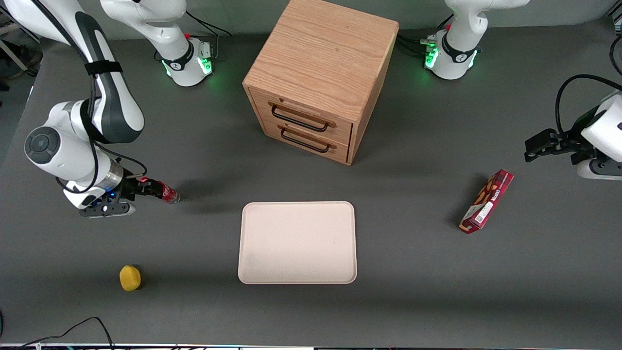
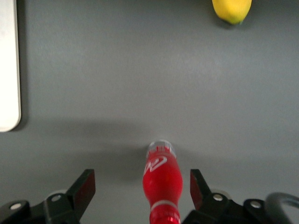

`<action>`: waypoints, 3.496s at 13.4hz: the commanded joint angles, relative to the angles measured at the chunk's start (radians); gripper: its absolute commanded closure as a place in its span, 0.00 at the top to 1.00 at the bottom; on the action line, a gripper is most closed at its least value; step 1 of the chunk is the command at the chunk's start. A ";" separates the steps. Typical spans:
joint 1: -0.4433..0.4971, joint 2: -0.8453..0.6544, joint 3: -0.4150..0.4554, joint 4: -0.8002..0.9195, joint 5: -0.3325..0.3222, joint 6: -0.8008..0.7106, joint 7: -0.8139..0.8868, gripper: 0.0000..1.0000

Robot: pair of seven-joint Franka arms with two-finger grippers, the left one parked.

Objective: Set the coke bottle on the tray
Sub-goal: 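Lower the right gripper around the red Coca-Cola bottle and close it, then lift the bottle and carry it over the cream tray's edge, then lower the bottle onto the tray and open the right gripper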

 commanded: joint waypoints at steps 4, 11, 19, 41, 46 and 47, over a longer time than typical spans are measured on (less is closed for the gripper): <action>-0.055 -0.079 0.002 -0.150 0.001 0.098 -0.063 0.76; -0.067 -0.077 0.039 -0.158 0.007 0.108 -0.065 0.00; 0.077 0.206 0.077 0.459 -0.049 -0.256 0.186 0.00; 0.454 0.751 -0.089 1.134 -0.074 -0.210 0.430 0.09; 0.456 0.733 -0.087 1.134 -0.074 -0.239 0.429 1.00; 0.454 0.713 -0.087 1.136 -0.075 -0.274 0.429 1.00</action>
